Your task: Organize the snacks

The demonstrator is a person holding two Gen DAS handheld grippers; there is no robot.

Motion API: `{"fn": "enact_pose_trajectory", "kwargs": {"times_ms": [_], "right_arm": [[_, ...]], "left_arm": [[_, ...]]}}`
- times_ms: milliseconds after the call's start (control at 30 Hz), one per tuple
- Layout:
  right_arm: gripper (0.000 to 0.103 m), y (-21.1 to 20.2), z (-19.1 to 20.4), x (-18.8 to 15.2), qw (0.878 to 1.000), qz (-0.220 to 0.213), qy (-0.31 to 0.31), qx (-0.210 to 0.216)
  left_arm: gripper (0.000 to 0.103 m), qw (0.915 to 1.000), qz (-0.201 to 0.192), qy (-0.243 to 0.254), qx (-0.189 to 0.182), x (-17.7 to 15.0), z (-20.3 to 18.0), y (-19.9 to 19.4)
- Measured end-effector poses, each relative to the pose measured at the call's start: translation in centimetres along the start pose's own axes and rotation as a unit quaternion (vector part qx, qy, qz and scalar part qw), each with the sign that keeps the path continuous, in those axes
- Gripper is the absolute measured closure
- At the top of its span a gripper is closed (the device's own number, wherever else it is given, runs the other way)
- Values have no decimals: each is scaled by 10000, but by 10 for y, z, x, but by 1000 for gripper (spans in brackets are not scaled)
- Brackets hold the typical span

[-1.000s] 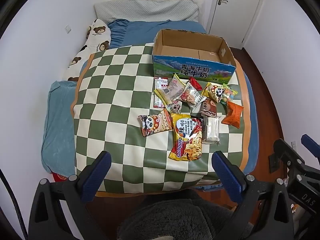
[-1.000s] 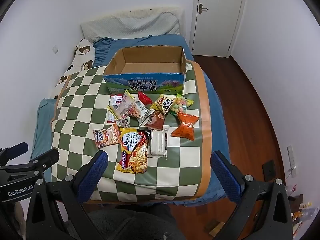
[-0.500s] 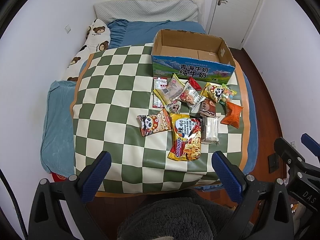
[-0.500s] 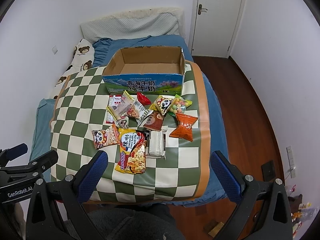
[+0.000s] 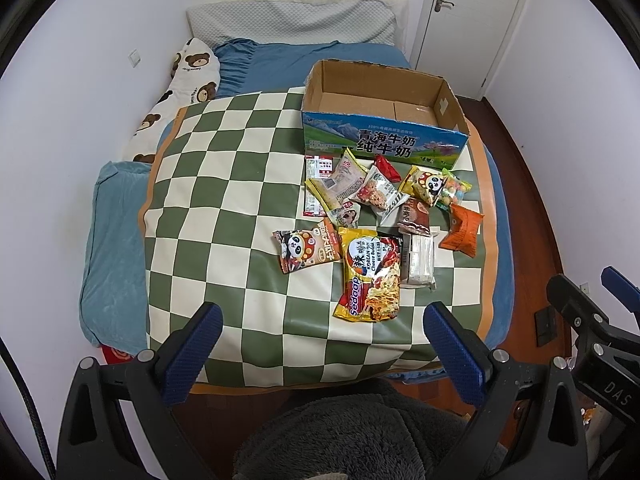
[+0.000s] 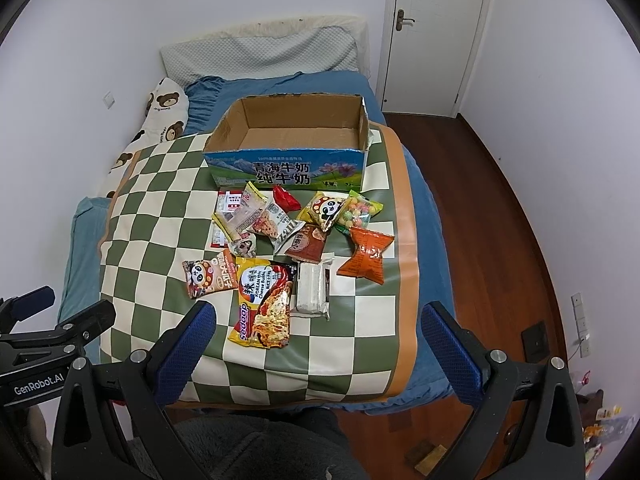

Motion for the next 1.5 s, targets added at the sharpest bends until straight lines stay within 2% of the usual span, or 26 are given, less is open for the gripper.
{"fn": "enact_pose_trajectory", "kwargs": {"times_ms": [600, 1033, 1500], "right_arm": [[0, -2, -1, 1, 10000, -1, -9, 6], [0, -2, -3, 3, 10000, -12, -43, 20], [0, 5, -3, 9, 10000, 65, -9, 70]], "left_arm": [[0, 10000, -4, -7, -13, 1, -2, 0], [0, 10000, -14, 4, -44, 8, -19, 1], [0, 9999, 64, -55, -119, 17, -15, 12]]}}
Point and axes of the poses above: each gripper's, at about its wrist camera, not at the fingertips, and y roughly the way its jaws point, z to its left, x to its top, the point moved 5 cm from there along y, roughly the way its jaws point, and after that the axes turned 10 degrees about -z, right-handed, at the moved point
